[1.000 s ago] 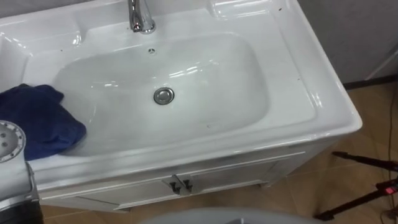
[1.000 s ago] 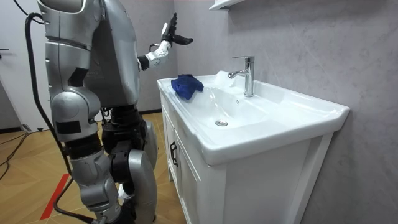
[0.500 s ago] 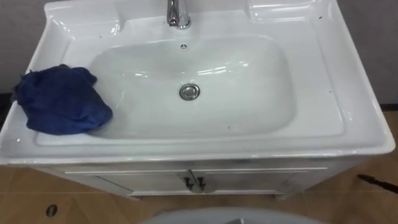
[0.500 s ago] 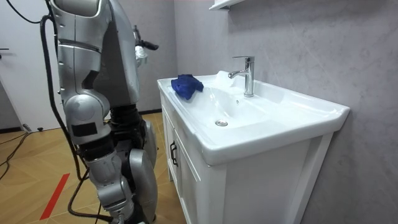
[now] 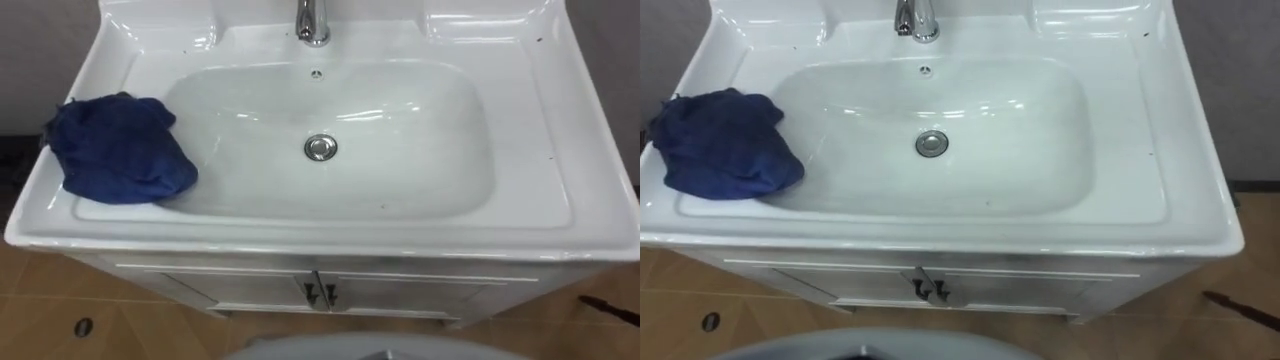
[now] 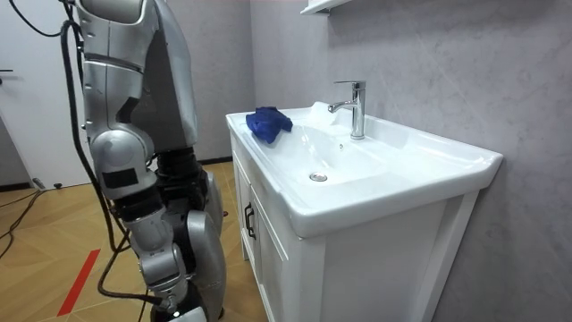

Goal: Wipe basin

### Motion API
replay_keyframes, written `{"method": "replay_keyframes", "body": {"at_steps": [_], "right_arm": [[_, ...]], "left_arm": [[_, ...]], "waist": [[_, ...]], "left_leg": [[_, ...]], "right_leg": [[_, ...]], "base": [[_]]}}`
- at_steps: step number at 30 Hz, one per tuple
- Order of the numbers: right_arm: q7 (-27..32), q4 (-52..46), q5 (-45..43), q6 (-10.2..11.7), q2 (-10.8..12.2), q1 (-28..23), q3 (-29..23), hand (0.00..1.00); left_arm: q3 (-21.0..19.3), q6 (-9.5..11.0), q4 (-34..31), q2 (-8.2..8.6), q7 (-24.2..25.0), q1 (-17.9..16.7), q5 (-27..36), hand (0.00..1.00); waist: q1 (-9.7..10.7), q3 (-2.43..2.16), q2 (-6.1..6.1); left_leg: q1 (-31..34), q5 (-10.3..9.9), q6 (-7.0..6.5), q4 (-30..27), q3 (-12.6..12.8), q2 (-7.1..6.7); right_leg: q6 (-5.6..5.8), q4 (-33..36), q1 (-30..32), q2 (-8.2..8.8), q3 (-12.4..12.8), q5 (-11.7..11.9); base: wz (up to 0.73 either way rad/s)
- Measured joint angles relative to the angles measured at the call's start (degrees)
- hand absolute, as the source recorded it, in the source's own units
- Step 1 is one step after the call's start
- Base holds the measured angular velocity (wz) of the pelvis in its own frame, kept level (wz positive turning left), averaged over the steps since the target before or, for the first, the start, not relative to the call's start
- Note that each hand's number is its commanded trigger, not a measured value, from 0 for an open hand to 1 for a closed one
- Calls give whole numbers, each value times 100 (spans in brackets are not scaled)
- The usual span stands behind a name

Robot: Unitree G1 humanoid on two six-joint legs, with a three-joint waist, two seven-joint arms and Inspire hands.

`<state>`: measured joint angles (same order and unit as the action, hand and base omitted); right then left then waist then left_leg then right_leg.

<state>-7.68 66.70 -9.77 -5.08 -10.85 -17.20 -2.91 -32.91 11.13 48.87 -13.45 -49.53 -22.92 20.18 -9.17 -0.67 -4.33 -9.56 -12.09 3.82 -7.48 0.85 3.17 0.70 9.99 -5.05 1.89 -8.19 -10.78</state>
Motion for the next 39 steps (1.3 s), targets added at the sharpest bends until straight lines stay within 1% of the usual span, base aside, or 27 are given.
{"method": "replay_keyframes", "body": {"at_steps": [1,2,4,5,7,9,12,15,17,18,20,22,23,25,26,29,30,31,32,33,34,37,39], "right_arm": [[-4,41,64,4,16,-11,41,0],[-15,70,82,12,18,-13,58,0],[-126,98,45,4,68,-35,88,0],[-141,132,36,4,84,-33,94,0],[-210,342,67,2,149,9,150,0],[-257,488,136,-2,200,41,171,0],[-383,583,335,16,246,44,170,0],[-506,687,343,4,246,151,180,0],[-569,719,338,0,241,170,192,0],[-582,718,349,-1,236,222,225,0],[-610,714,371,-6,235,292,300,0],[-622,714,446,-40,236,406,414,0],[-621,715,499,-50,236,430,418,0],[-621,741,536,-67,240,509,419,0],[-618,761,541,-67,240,527,419,0],[-619,781,618,-79,240,551,508,0],[-619,785,673,-90,245,582,561,0],[-621,796,731,-120,255,596,614,0],[-623,794,733,-126,263,598,624,0],[-623,794,734,-126,276,602,628,0],[-623,795,740,-126,283,603,630,0],[-622,802,733,-126,286,660,634,0],[-619,835,740,-123,284,700,631,0]], "left_arm": [[304,-2,358,76,148,-4,1,0],[445,-3,543,122,222,-8,-1,0],[874,-53,1043,339,515,-24,-4,0],[966,-66,1161,379,599,-21,-9,0],[1396,-119,1659,462,932,6,-6,0],[1579,-174,1856,508,1134,6,-10,0],[1642,-243,2042,549,1455,7,-16,0],[1751,-268,2055,587,1728,41,-85,0],[1799,-342,2053,588,1885,122,-131,0],[1894,-373,2047,594,1981,150,-135,0],[2000,-468,2028,595,2125,233,-135,0],[2085,-582,2026,598,2307,364,-245,0],[2086,-602,2032,601,2356,396,-264,0],[2101,-705,2022,600,2477,501,-495,0],[2122,-719,2023,600,2498,526,-508,0],[2387,-807,1983,605,2546,589,-535,0],[2482,-837,1972,611,2552,594,-555,0],[2527,-879,1972,614,2560,612,-588,0],[2531,-899,1972,617,2562,646,-589,0],[2532,-937,1973,623,2564,714,-596,0],[2550,-943,1970,630,2577,805,-597,0],[2647,-928,1959,638,2651,994,-598,0],[2709,-898,1951,639,2683,1011,-598,0]], "waist": [[49,-1,18],[74,-1,24],[209,2,72],[240,2,83],[327,6,132],[382,8,174],[452,17,233],[479,18,248],[488,20,250],[499,21,250],[557,22,258],[577,24,269],[578,24,275],[600,23,305],[602,27,311],[615,39,333],[642,47,339],[726,56,348],[749,60,354],[769,77,357],[779,100,356],[817,106,349],[844,105,347]], "left_leg": [[-7,-6,-10,0,-4,2],[-9,-7,-13,-1,-1,2],[6,-38,-67,-19,18,8],[5,-46,-80,-20,18,9],[2,-74,-129,-21,33,11],[-8,-92,-159,-22,47,10],[-17,-107,-179,-27,57,9],[-6,-113,-185,-24,73,8],[-6,-113,-185,-24,74,8],[-6,-113,-185,-25,76,8],[-4,-112,-185,-29,78,7],[-4,-110,-185,-30,95,5],[-5,-110,-186,-30,100,2],[-12,-109,-186,-35,165,0],[-15,-109,-186,-35,183,0],[-10,-109,-186,-30,298,-5],[-7,-109,-186,-30,352,-5],[-6,-110,-186,-29,376,-6],[-3,-110,-186,-28,381,-7],[1,-110,-186,-24,386,-7],[10,-110,-186,-23,388,-9],[90,-109,-187,-25,389,-10],[84,-109,-187,-24,413,-10]], "right_leg": [[0,12,-1,-1,2,0],[0,21,-1,0,9,0],[10,80,4,3,8,-21],[12,85,3,2,12,-23],[19,108,15,2,12,-20],[24,131,12,4,13,-18],[32,168,20,8,15,-23],[33,169,41,12,18,-23],[33,165,40,11,18,-23],[34,162,40,11,18,-22],[35,174,31,13,9,-22],[37,175,28,16,16,-23],[42,175,27,19,18,-26],[48,175,40,23,54,-31],[50,173,44,23,68,-32],[58,179,109,21,175,-37],[60,178,125,18,214,-36],[61,177,131,19,222,-36],[63,171,132,21,219,-37],[64,167,134,21,220,-37],[67,169,144,22,219,-35],[72,189,223,18,237,-14],[73,203,218,15,275,-12]], "base": [[0],[0],[0],[4],[0],[0],[-1],[-1],[0],[0],[0],[0],[0],[-7],[-13],[-17],[-16],[-9],[0],[0],[0],[-2],[-7]]}}
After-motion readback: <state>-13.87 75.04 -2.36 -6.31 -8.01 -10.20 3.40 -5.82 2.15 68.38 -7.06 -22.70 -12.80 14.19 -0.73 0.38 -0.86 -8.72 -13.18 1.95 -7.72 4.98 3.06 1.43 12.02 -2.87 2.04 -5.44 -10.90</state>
